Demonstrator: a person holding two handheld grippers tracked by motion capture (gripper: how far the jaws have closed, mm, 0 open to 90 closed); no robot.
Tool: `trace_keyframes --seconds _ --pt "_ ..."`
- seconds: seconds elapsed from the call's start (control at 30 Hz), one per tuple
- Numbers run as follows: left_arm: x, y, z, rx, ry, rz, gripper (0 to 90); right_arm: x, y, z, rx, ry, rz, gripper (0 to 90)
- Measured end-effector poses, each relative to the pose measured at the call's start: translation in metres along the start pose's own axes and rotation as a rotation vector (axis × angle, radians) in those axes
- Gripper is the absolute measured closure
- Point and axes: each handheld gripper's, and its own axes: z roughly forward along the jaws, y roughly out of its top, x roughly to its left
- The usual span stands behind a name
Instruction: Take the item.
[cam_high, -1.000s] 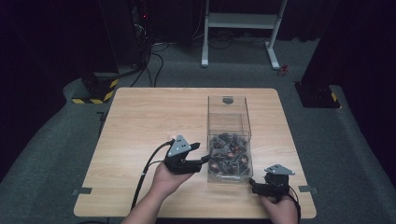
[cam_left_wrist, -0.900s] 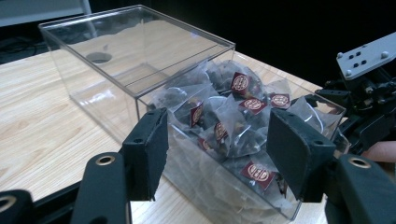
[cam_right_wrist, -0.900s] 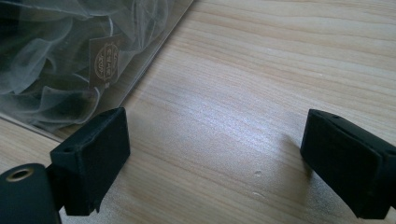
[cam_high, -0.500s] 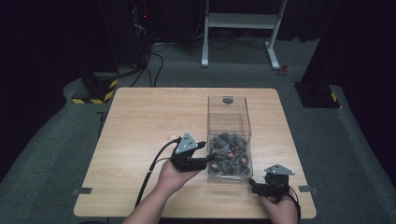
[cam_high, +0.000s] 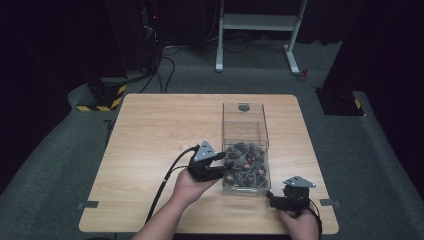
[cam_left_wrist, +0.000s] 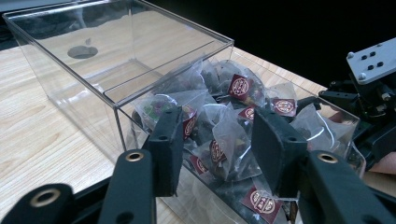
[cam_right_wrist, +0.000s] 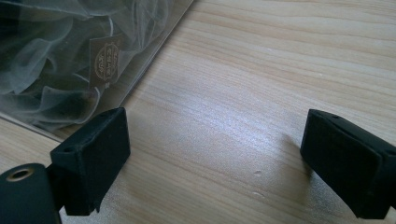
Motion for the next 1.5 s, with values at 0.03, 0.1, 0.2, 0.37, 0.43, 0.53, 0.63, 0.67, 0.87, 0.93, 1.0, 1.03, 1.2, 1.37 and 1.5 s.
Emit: trace_keyframes --seconds 0.03,0.1,0.2,0.37,0.43,0.53,0.63,0.67,0.87,0.93,1.0,1.03,1.2,1.37,1.5 --pt "0.000 0.000 0.000 0.000 -0.005 -0.002 54.9 0.000 0.000 0.000 0.000 0.000 0.000 8.0" --pt "0.000 0.000 0.002 0.003 -0.006 0.001 55.4 0.000 0.000 0.000 0.000 0.000 0.000 8.0" --pt "-0.001 -0.001 0.005 0.009 -0.005 0.008 57.6 0.000 0.000 0.000 0.000 0.000 0.000 8.0" --pt "-0.003 -0.003 0.007 0.012 -0.024 0.008 65.7 0.000 0.000 0.000 0.000 0.001 -0.001 8.0" --pt "-0.004 -0.004 0.007 0.008 -0.030 0.009 69.2 0.000 0.000 0.000 0.000 0.001 -0.001 8.0" --pt "-0.003 -0.005 0.007 0.002 -0.030 0.008 73.5 0.000 0.000 0.000 0.000 0.001 -0.002 8.0" --pt "-0.004 -0.006 0.007 0.000 -0.031 0.005 76.3 0.000 0.000 0.000 0.000 0.002 -0.002 8.0" --pt "-0.004 -0.006 0.007 0.000 -0.031 0.006 76.9 0.000 0.000 0.000 0.001 0.003 -0.002 8.0" --pt "-0.005 -0.011 0.008 -0.006 -0.028 0.002 83.6 0.000 0.000 0.000 -0.001 0.002 -0.005 8.0" --pt "-0.004 -0.012 0.008 -0.008 -0.024 0.005 85.8 0.000 0.000 0.000 0.000 0.003 -0.005 8.1" --pt "-0.004 -0.013 0.007 -0.018 -0.022 0.004 87.7 0.000 0.000 0.000 -0.001 0.003 -0.005 8.0" --pt "-0.004 -0.013 0.006 -0.021 -0.021 0.004 88.8 0.000 0.000 0.000 -0.001 0.003 -0.005 8.0" --pt "-0.005 -0.013 0.002 -0.036 -0.029 0.008 89.6 0.000 0.000 0.000 -0.001 0.003 -0.006 8.1" --pt "-0.006 -0.011 -0.002 -0.060 -0.035 0.004 89.8 0.000 0.000 0.000 -0.001 0.003 -0.006 8.1" --pt "-0.005 -0.010 -0.005 -0.073 -0.032 0.007 89.9 0.000 0.000 0.000 -0.001 0.003 -0.006 8.1"
